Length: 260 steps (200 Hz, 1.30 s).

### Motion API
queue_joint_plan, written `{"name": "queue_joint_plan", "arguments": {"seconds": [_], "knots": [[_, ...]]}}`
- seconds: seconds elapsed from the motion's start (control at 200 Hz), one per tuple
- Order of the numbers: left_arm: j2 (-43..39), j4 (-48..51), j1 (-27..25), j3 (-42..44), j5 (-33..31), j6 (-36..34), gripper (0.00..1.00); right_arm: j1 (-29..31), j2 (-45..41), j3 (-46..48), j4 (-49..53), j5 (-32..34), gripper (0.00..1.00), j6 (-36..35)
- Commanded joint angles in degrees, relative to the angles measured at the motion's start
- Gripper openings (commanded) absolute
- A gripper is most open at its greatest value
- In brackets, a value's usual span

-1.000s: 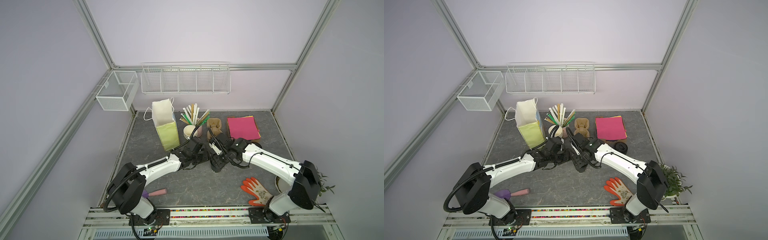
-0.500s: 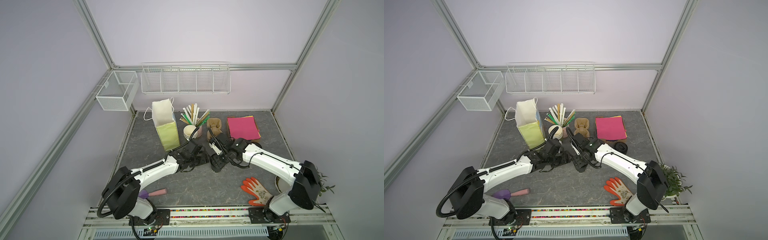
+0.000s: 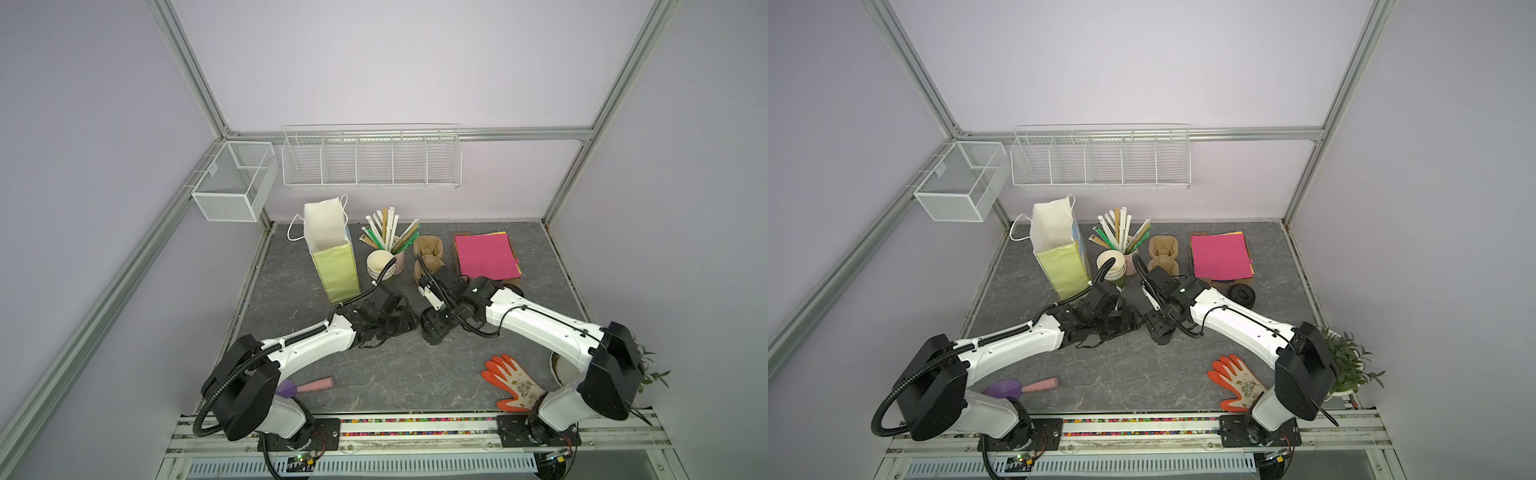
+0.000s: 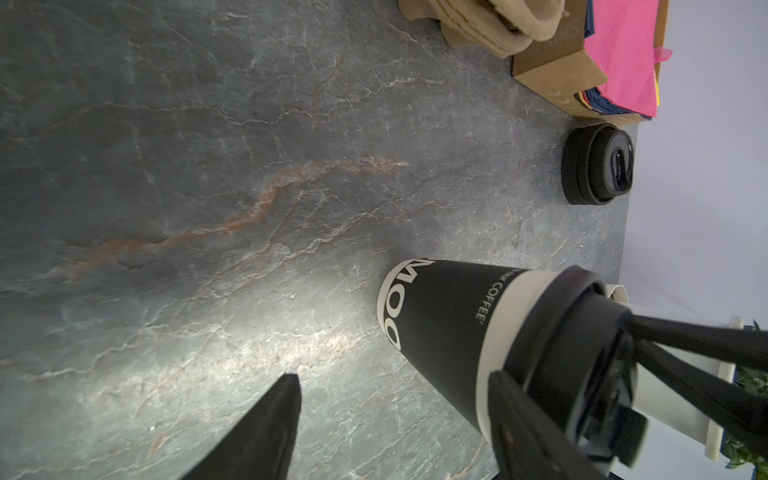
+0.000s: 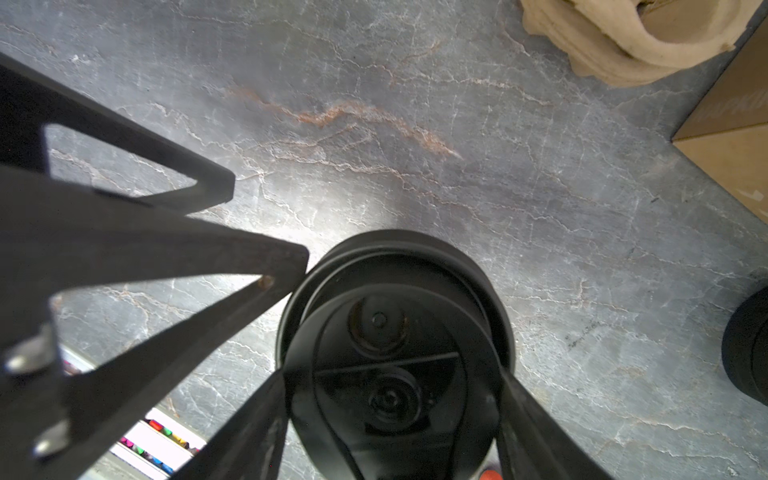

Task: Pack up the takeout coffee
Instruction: 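Hold the cup with the left gripper while the right presses the lid down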

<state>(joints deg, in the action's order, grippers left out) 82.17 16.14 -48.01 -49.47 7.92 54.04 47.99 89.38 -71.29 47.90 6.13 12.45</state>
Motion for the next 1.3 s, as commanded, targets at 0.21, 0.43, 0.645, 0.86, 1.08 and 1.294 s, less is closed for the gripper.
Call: {"name": "queue_joint_plan", "arguments": {"seconds": [0.21, 0.43, 0.645, 0.86, 1.08, 1.294], "knots": [[-2.5, -4.4, -0.1, -0.1, 1.3, 1.6, 0.73, 0.8, 4.0, 4.7, 8.8, -8.7, 0.74, 0.5], [-0.4, -2.8, -0.1, -0.4, 0.9, 1.2, 0.70, 0.8, 3.7, 4.9, 8.6, -8.8, 0.74, 0.5], [1.5, -2.9, -0.1, -0.4, 0.7, 1.2, 0.68, 0.9, 3.9, 4.9, 8.7, -9.0, 0.74, 0.5], [3.6, -3.1, -0.1, 0.1, 0.6, 1.2, 0.66, 1.0, 3.9, 5.2, 8.4, -9.3, 0.74, 0.5], [4.9, -0.5, -0.2, 0.1, -1.1, 0.9, 0.63, 1.1, 4.0, 6.1, 7.8, -9.9, 0.74, 0.7], [5.3, 0.2, -0.1, 3.7, -2.5, 0.9, 0.59, 1.1, 4.5, 7.6, 7.4, -10.6, 0.74, 1.1]]}}
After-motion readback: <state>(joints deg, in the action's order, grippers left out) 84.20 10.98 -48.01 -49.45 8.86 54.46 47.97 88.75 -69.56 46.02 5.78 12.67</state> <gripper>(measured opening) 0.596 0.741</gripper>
